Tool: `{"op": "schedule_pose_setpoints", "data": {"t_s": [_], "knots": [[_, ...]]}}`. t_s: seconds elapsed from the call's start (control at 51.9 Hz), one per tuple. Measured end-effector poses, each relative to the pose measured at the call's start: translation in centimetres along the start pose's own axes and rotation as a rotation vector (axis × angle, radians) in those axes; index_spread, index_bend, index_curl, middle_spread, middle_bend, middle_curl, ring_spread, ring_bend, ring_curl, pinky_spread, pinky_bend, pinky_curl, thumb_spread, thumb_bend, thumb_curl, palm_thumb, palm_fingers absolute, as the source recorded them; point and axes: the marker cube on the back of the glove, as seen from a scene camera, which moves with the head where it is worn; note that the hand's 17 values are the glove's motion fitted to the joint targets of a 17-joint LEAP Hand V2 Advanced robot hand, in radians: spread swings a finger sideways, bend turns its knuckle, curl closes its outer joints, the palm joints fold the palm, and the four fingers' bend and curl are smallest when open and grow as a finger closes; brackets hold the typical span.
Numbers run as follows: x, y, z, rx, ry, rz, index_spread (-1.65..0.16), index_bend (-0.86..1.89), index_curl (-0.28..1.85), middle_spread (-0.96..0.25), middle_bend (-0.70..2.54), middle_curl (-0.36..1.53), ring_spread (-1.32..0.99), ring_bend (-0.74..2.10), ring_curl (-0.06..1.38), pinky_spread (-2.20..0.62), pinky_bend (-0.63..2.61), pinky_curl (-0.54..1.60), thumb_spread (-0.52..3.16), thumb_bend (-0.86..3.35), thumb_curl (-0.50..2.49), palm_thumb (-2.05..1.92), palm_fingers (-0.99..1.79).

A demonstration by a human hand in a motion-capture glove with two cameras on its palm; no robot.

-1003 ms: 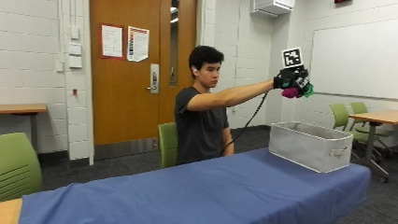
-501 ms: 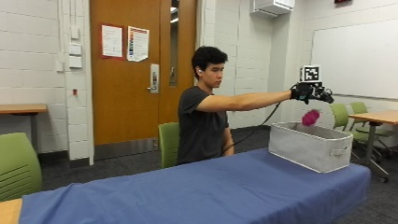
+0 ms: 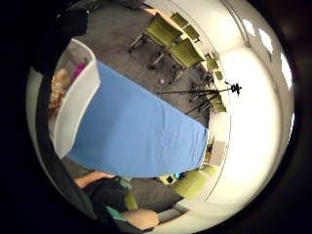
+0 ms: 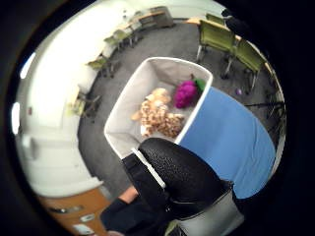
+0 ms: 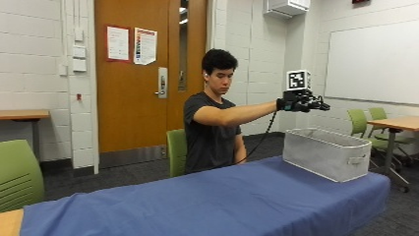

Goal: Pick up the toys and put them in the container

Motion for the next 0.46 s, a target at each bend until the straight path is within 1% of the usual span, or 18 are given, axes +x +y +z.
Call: {"op": "schedule_pose_setpoints", "data": {"t_s": [0.058, 0.154, 0.308, 0.463], "knots": [[2.6, 1.4, 1.0, -0.008, 0.040, 0.100, -0.24, 0.17, 0.67, -0.09, 0.44, 0.43, -0.27, 0.58, 0.26, -0.19, 0.78, 0.34, 1.09, -0.11, 0.37, -0.15, -0.08], [5.3, 3.7, 1.8, -0.024, 0.009, 0.173, -0.23, 0.17, 0.65, -0.08, 0.40, 0.42, -0.26, 0.53, 0.25, -0.18, 0.75, 0.33, 1.07, -0.11, 0.31, -0.15, -0.07], [8.3, 6.1, 3.0, -0.029, -0.012, 0.233, -0.22, 0.17, 0.62, -0.06, 0.36, 0.41, -0.25, 0.46, 0.24, -0.16, 0.70, 0.32, 1.07, -0.11, 0.25, -0.15, -0.05], [9.6, 7.3, 4.0, -0.042, -0.014, 0.262, -0.21, 0.17, 0.59, -0.05, 0.33, 0.41, -0.24, 0.43, 0.25, -0.16, 0.66, 0.31, 1.07, -0.10, 0.20, -0.15, -0.03]]}}
